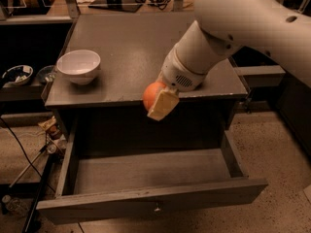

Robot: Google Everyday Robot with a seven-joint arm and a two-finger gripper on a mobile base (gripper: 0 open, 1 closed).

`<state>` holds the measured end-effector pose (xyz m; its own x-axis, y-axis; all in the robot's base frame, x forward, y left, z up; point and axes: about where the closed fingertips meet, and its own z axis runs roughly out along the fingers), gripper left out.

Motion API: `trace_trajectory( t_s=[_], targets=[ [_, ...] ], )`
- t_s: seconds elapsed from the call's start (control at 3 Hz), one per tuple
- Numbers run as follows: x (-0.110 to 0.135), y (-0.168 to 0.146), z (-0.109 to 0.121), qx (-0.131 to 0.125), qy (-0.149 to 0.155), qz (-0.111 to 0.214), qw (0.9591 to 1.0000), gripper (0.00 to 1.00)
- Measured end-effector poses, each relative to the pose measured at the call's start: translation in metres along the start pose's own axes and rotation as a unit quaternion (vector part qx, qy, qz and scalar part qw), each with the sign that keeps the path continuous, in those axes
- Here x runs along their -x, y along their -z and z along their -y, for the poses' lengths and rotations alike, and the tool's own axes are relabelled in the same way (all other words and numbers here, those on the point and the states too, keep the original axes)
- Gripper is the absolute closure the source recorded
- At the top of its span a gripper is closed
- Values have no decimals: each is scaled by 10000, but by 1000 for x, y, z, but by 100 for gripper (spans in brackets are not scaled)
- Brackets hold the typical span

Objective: Place orange into top drawer

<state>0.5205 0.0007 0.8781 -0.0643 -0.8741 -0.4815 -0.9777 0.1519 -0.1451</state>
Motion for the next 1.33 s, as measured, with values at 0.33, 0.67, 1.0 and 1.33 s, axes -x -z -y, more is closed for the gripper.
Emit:
trace_trajectory(
  t_s=[0.33, 0.67, 1.0, 1.33],
  targets=[
    [-9, -15, -16, 228, -180, -22, 9996, 100],
    [-9, -15, -17, 236, -180, -27, 9996, 100],
    [-18, -31, -21, 272, -363, 39, 9990, 100],
    [-28, -57, -37, 321, -666, 275, 9969, 100]
  ],
)
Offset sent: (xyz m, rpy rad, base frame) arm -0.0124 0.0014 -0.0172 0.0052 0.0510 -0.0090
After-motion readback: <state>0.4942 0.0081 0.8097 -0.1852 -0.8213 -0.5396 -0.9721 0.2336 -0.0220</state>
